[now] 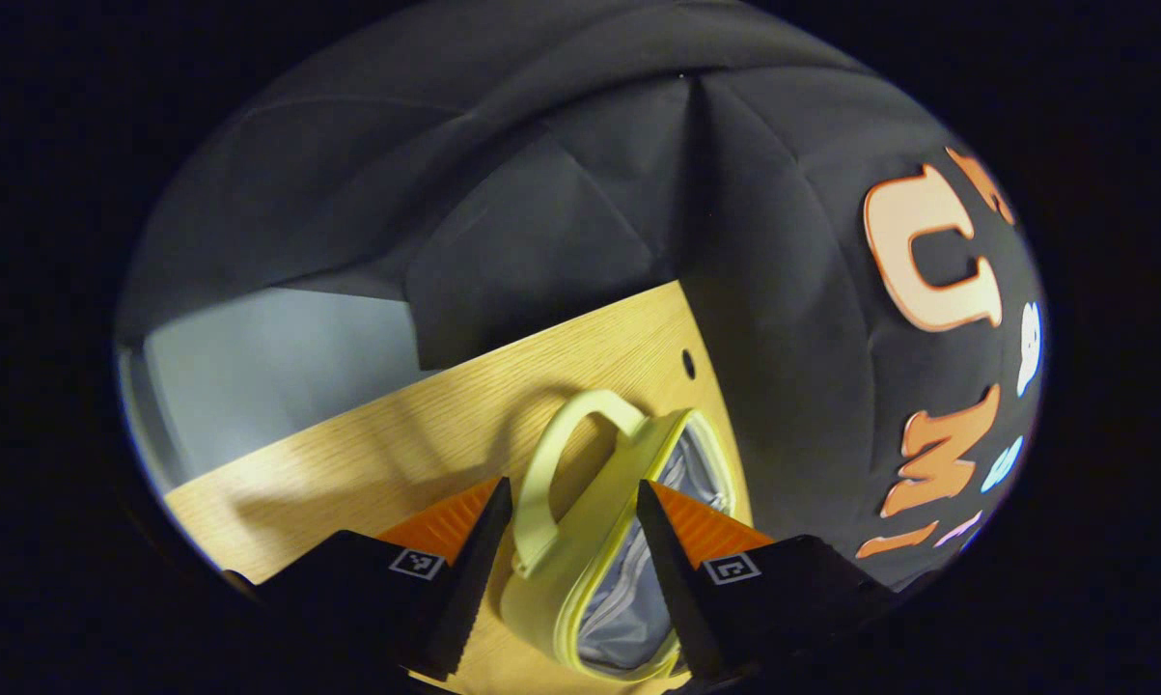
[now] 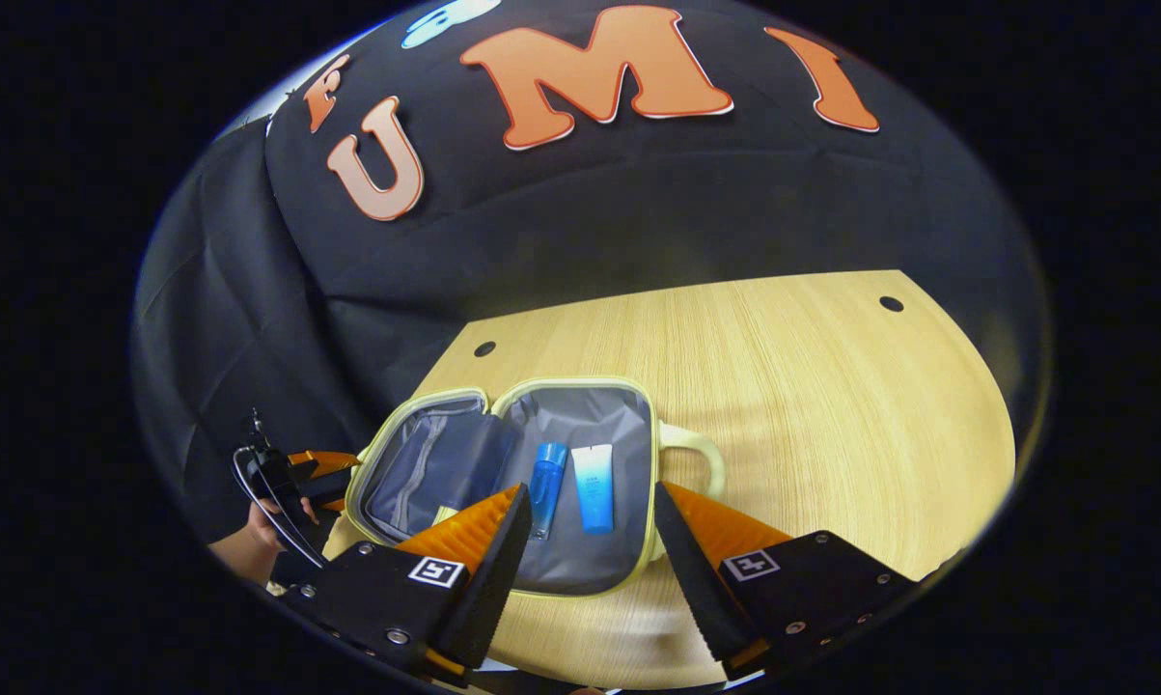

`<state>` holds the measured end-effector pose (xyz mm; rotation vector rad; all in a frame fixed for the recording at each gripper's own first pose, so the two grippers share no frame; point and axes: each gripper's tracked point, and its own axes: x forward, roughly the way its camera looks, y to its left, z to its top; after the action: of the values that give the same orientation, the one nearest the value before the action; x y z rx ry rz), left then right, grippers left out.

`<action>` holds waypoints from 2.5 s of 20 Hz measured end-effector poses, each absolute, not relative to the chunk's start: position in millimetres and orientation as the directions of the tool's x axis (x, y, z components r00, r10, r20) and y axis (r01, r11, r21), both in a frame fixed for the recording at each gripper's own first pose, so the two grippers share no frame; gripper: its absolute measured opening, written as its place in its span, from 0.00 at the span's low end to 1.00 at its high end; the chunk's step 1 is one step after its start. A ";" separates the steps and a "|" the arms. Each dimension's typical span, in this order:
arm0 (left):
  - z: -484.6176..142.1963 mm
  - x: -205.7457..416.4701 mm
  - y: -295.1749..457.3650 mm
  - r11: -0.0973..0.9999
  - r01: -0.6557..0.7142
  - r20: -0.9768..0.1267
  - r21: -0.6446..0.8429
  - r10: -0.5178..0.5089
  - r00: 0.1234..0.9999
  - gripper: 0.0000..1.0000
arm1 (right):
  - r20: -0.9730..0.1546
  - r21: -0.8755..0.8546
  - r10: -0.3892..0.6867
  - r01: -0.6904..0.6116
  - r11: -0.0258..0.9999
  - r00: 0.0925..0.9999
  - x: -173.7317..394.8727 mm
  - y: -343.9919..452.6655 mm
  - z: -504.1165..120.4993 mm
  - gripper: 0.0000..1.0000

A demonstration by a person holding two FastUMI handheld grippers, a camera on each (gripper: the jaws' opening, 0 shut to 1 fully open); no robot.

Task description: First open the suitcase, pack the skin care products into it, and then close the suitcase.

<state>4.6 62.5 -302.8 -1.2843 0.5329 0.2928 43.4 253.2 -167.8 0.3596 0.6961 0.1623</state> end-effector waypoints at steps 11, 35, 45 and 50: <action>-253.6 -7.3 78.2 0.230 -0.355 -0.373 -0.906 -0.040 0.927 0.10 | -0.564 0.365 0.181 0.046 0.930 0.806 30.2 187.9 -150.1 0.83; 22.2 -1.6 -182.5 0.651 0.069 -0.103 -0.756 -0.222 0.970 0.10 | -0.431 0.158 0.082 -0.015 0.987 0.898 45.7 76.0 -136.6 0.84; 12.0 8.5 -294.7 0.635 0.091 -0.130 -0.767 -0.294 0.947 0.10 | -0.455 0.146 0.079 -0.013 0.989 0.887 37.8 46.0 -156.6 0.85; -11.4 11.2 -352.6 0.653 0.109 -0.183 -0.749 -0.362 0.914 0.10 | -0.454 0.140 0.092 -0.031 0.990 0.886 35.6 42.5 -159.7 0.86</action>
<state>11.2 -352.6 -11.4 -0.8193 0.3323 -0.2729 35.6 42.5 -159.7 0.1308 0.4775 0.0644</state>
